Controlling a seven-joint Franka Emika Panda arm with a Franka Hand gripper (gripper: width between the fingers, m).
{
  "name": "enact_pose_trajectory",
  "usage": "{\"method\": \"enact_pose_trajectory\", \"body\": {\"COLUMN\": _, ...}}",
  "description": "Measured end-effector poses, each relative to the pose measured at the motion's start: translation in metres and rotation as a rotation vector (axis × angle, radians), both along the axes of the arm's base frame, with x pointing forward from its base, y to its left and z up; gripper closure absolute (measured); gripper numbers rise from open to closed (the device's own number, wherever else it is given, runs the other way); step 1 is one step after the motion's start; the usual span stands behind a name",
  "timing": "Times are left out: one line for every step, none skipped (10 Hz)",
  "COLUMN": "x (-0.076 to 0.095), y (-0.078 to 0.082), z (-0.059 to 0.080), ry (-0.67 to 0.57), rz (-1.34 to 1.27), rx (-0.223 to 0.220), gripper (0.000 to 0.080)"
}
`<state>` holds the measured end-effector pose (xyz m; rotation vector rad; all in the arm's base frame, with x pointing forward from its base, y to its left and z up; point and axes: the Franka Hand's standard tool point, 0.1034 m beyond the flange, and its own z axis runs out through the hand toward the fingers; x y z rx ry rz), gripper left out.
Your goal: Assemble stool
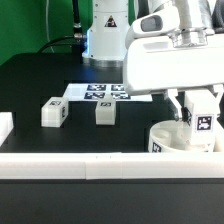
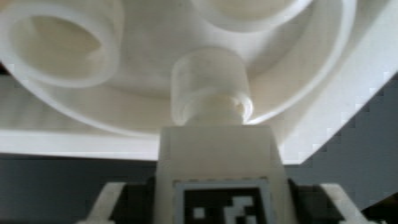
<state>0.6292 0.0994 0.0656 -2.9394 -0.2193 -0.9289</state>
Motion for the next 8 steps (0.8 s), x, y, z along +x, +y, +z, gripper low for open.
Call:
{"method": "enact_pose_trajectory", "body": {"x": 0.001, "y": 0.0, "z": 0.0, "ry": 0.004, "rz": 0.0, "rx": 0.0, "gripper": 0.0465}}
{"method": "enact_pose_trajectory", "body": {"x": 0.001, "y": 0.0, "z": 0.0, "ry": 0.007, "rz": 0.001, "rx": 0.0, "gripper": 0.0455}}
{"method": "enact_pose_trajectory", "body": {"x": 0.0, "y": 0.0, "z": -0.001, "ry": 0.012, "rz": 0.001, "rx": 0.0, "gripper": 0.0455}}
{"method": "enact_pose_trajectory", "body": {"x": -0.001, "y": 0.0, "z": -0.001, "ry": 0.026, "rz": 0.002, "rx": -0.001, "gripper": 0.0283}}
{"method": "enact_pose_trajectory", "body": {"x": 0.0, "y": 0.0, "z": 0.007, "ry": 0.057, "rz": 0.004, "rx": 0.0, "gripper": 0.0178}}
{"method": "enact_pose_trajectory", "body": {"x": 0.002, "y": 0.001, "z": 0.015, "ry": 0.054, "rz": 0.007, "rx": 0.001, "gripper": 0.0158}}
{"method": "enact_pose_trajectory", "body": {"x": 0.002, "y": 0.001, "z": 0.02, "ry": 0.068, "rz": 0.008, "rx": 0.001, "gripper": 0.0158}}
{"method": "enact_pose_trajectory", "body": {"x": 0.002, "y": 0.001, "z": 0.034, "ry": 0.107, "rz": 0.012, "rx": 0.0, "gripper": 0.0151}}
